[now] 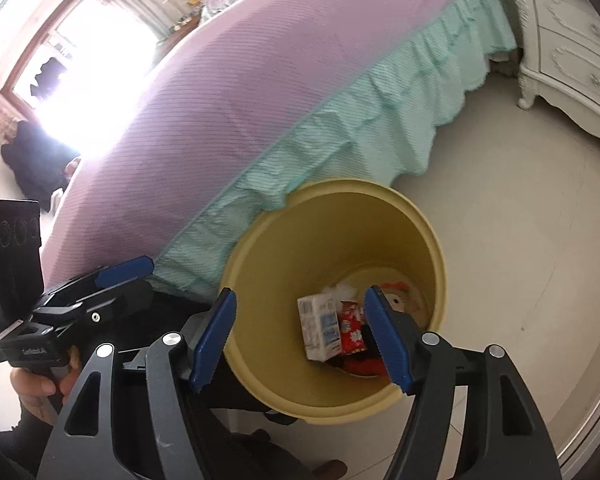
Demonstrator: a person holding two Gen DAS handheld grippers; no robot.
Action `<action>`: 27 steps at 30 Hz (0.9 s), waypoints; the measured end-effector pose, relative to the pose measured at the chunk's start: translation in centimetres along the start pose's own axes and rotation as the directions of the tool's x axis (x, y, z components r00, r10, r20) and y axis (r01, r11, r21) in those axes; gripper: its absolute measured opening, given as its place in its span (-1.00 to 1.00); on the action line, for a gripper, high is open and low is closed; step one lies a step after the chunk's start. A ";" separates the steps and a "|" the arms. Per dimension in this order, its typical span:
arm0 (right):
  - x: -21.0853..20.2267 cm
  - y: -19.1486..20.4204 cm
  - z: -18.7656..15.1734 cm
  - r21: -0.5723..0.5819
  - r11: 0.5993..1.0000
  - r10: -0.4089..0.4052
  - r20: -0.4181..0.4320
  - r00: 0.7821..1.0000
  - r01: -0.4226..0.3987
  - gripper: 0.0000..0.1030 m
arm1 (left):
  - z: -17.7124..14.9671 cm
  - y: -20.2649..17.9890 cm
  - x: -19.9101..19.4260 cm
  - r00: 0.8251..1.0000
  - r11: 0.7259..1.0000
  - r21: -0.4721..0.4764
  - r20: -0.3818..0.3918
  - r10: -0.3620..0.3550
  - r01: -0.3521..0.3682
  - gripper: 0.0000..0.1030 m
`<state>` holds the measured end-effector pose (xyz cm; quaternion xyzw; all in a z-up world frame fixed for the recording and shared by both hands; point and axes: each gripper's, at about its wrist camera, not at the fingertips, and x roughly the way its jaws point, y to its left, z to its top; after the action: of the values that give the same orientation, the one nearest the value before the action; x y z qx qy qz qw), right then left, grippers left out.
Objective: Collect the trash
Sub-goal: 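Move both grippers back to the white tissue and orange socks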
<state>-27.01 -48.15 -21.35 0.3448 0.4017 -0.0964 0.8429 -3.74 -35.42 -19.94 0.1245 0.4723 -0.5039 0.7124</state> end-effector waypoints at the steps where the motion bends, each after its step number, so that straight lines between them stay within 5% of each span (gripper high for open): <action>1: 0.0 0.4 0.1 -0.009 1.000 0.001 0.000 1.000 -0.001 0.32 | 0.0 0.3 -0.7 1.000 1.000 0.003 0.018 0.013 -0.013 0.54; 12: -0.8 6.4 1.8 -0.122 0.991 0.058 0.018 0.998 -0.055 0.39 | 0.4 2.0 -8.1 0.977 0.994 -0.004 0.187 0.106 -0.107 0.73; 19: -1.8 13.2 4.3 -0.274 0.953 0.146 0.052 0.988 -0.126 0.56 | 0.3 4.6 -14.5 0.925 0.978 -0.071 0.319 0.207 -0.194 0.92; 27: -0.4 21.0 6.6 -0.407 0.883 0.273 0.039 0.961 -0.234 0.71 | -0.4 9.8 -20.4 0.872 0.940 -0.211 0.362 0.329 -0.267 0.92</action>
<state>-14.01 -36.89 -7.60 0.2103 0.3235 0.0822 0.9189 3.29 -18.33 -6.80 0.0369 0.3325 -0.3642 0.8691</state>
